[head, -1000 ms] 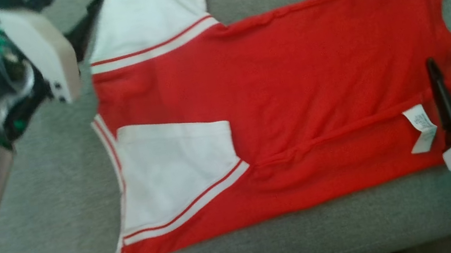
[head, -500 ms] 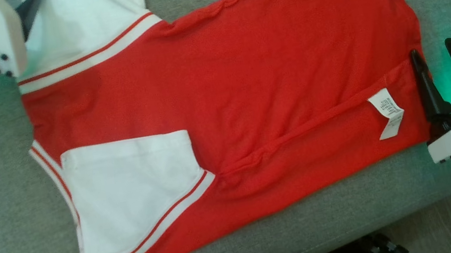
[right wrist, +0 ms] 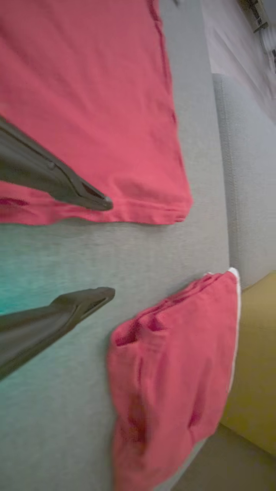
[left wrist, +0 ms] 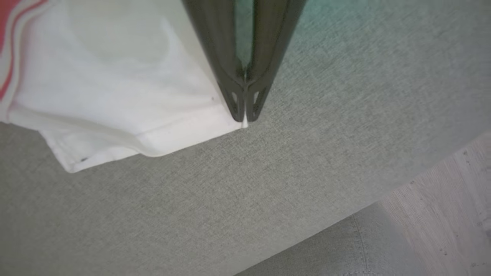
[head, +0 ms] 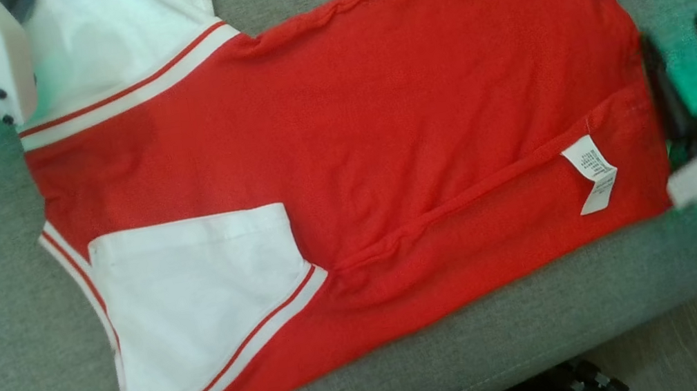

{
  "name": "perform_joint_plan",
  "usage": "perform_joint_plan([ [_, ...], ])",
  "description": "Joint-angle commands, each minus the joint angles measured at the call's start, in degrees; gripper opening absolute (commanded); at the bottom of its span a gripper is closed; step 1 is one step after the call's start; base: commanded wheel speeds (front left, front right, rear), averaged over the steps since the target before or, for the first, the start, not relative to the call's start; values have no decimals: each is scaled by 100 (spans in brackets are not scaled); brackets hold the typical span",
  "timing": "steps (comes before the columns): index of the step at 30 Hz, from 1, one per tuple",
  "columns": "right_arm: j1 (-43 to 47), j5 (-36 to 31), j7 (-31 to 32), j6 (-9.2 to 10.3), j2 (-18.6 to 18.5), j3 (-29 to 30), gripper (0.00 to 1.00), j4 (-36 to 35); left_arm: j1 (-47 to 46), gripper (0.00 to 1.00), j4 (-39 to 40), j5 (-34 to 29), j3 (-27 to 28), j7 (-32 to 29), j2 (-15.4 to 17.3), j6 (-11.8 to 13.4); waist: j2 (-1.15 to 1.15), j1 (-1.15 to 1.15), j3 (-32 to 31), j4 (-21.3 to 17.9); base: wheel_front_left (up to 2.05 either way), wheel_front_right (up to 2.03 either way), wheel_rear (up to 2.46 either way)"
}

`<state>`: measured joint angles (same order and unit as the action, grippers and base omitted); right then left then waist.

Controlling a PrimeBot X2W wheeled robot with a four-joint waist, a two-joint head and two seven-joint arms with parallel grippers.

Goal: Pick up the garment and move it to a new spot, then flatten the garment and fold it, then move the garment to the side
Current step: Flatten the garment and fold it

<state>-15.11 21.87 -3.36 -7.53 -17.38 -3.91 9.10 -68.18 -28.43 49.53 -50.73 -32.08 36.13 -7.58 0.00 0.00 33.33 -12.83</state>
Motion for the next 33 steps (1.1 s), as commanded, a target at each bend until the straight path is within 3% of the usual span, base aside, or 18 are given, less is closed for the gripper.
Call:
perform_joint_plan([
  [1, -222, 100, 129, 4, -236, -93, 100, -106, -295, 0, 152, 49, 143, 62, 325, 9, 0, 0, -45, 30, 0, 0, 0],
  [9, -1660, 339, 1091, 4, -860, -798, 100, 674, -522, 0, 368, 153, -219, 256, 358, 9, 0, 0, -93, 255, 0, 0, 0],
  [19, -2753, 485, 1457, 4, -1126, -1748, 100, 1715, -812, 0, 544, 277, -588, 385, 403, 9, 0, 0, -53, 427, 0, 0, 0],
  [20, -2805, 544, 1487, 4, -1141, -1823, 93, 1779, -830, 0, 547, 289, -617, 399, 405, 9, 0, 0, -49, 439, 0, 0, 0],
  [21, -2854, 583, 1482, 4, -1166, -1880, 74, 1830, -848, 0, 548, 300, -647, 416, 408, 9, 0, 0, -45, 451, 0, 0, 0],
  [22, -2895, 604, 1467, 4, -1195, -1931, 45, 1879, -864, 0, 546, 311, -674, 436, 410, 9, 0, 0, -44, 464, 0, 0, 0],
  [24, -2957, 662, 1427, 4, -1231, -2019, 3, 1965, -884, 0, 531, 328, -728, 479, 422, 9, 0, 0, -49, 481, 0, 0, 0],
  [33, -3150, 877, 1198, 4, -1375, -2317, 0, 2103, -992, 0, 493, 292, -886, 893, 487, 9, 0, 0, -142, 555, 0, 0, 0],
])
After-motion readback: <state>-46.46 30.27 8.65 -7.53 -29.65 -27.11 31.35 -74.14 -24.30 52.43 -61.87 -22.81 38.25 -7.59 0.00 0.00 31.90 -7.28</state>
